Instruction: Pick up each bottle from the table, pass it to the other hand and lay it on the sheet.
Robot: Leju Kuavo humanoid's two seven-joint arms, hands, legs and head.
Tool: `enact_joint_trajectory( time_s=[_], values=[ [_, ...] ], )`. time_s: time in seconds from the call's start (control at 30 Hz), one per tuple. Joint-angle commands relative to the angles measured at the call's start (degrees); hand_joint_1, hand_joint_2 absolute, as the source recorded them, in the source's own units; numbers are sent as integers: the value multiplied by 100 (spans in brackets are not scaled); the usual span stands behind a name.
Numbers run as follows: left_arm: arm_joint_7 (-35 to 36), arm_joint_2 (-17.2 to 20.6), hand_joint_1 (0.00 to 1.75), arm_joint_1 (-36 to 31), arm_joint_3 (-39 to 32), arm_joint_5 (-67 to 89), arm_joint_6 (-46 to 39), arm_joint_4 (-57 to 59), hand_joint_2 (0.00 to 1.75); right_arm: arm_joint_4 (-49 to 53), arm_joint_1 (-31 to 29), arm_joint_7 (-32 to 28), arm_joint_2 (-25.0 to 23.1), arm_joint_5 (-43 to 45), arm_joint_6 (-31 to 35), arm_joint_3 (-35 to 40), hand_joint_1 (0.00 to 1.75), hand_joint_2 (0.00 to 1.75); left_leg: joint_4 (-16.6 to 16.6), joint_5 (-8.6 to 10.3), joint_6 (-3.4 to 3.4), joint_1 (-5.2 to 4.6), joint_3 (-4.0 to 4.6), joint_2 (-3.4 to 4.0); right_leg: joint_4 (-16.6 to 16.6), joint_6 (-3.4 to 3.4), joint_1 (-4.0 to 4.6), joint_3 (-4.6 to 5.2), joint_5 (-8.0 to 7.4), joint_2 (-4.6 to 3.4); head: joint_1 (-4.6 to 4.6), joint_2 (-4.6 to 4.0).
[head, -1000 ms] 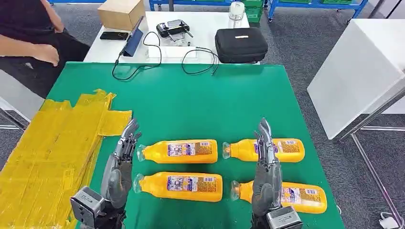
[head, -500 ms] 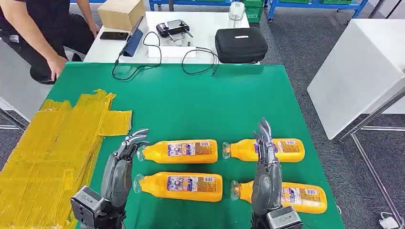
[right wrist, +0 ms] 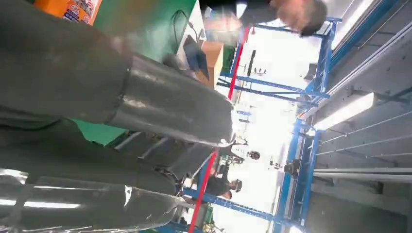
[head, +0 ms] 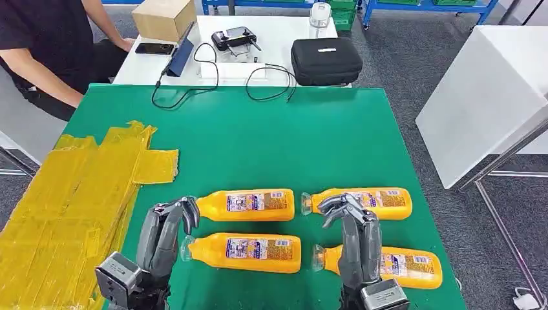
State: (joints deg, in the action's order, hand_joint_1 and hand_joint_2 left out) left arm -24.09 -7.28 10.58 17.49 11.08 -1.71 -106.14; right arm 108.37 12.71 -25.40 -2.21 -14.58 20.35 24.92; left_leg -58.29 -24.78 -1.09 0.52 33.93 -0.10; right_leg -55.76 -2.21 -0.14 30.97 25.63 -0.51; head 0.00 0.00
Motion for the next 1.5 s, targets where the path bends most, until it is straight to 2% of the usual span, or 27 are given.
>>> enact_joint_trajectory(
  time_s=[0.03,0.23,0.33,0.37,0.4,0.43,0.63,0.67,0.87,0.9,1.0,1.03,1.1,1.17,1.3,1.5],
  values=[
    [-968,172,175,-1425,30,-1220,655,888,0,-482,-1278,-63,348,879,-728,0,175,0,7,-3,3,-2,-14,-2,5,3,-1,-13,3,6,0,0],
    [-949,164,175,-1404,56,-1210,680,878,0,-482,-1235,-73,308,818,-806,-47,175,0,12,30,-4,-2,-3,-5,9,-14,-2,-4,-27,9,2,0],
    [-971,193,175,-1316,127,-1163,680,809,0,-443,-1137,-111,318,791,-800,-32,175,0,9,34,-2,-2,-3,-4,7,0,-1,-1,-35,7,0,0],
    [-984,196,175,-1295,158,-1130,656,788,0,-451,-1100,-132,321,781,-780,-30,169,0,6,39,-1,-1,1,-7,6,-3,1,-1,-33,9,0,0],
    [-977,200,150,-1299,170,-1110,630,792,0,-462,-1095,-140,319,770,-763,-36,5,0,8,39,-2,-3,1,-5,6,-5,-2,1,-34,7,-2,0],
    [-959,213,101,-1307,189,-1022,567,799,0,-473,-1091,-158,322,741,-732,-42,0,0,9,41,1,-2,0,-4,8,-5,-1,0,-36,6,0,0],
    [-959,213,101,-1307,189,-1022,567,799,0,-473,-1091,-158,322,741,-732,-42,0,0,7,42,1,-2,1,-4,5,-4,-1,0,-36,5,0,0],
    [-915,216,0,-1316,209,-816,404,809,0,-470,-1088,-154,317,737,-724,-59,0,0,7,42,0,-1,1,-5,6,-6,0,0,-36,5,0,0],
    [-852,195,0,-1345,246,-852,390,872,0,-440,-1027,-180,300,821,-739,-152,0,0,7,43,0,-1,2,-10,6,-6,0,1,-35,11,-2,0],
    [-751,176,0,-1320,229,-746,199,862,0,-443,-989,-81,257,730,-619,-215,0,0,8,43,0,-3,2,-9,5,-6,-2,2,-35,10,-2,0],
    [-681,130,0,-1186,65,-613,-159,838,0,-397,-908,225,349,589,-810,-217,0,0,10,42,0,-3,0,-6,9,-6,-1,0,-36,9,0,0],
    [-663,100,0,-1103,-51,-607,-302,821,0,-334,-766,332,478,465,-920,-215,0,175,8,41,-1,-2,-2,-6,7,-7,-1,-3,-34,7,0,0],
    [-701,8,0,-944,-332,-699,-578,793,0,-193,-479,506,663,93,-1022,-258,0,175,11,40,-1,-2,-5,-10,11,-6,-1,-7,-33,11,0,0],
    [-734,-17,0,-771,-590,-766,-731,718,0,31,-140,569,1067,-198,-1204,-255,0,175,13,38,-1,-2,-8,-16,14,-7,-1,-13,-30,17,0,0],
    [-772,-37,0,-571,-844,-869,-659,601,0,503,389,715,1495,-864,-940,-408,0,175,7,33,-2,-5,0,-21,7,-8,-4,-7,-23,23,0,0],
    [-775,-53,0,-568,-849,-868,-652,590,0,573,403,747,1531,-862,-937,-431,0,175,2,35,0,-6,22,-4,0,-6,-4,19,-32,5,-2,0]
  ],
)
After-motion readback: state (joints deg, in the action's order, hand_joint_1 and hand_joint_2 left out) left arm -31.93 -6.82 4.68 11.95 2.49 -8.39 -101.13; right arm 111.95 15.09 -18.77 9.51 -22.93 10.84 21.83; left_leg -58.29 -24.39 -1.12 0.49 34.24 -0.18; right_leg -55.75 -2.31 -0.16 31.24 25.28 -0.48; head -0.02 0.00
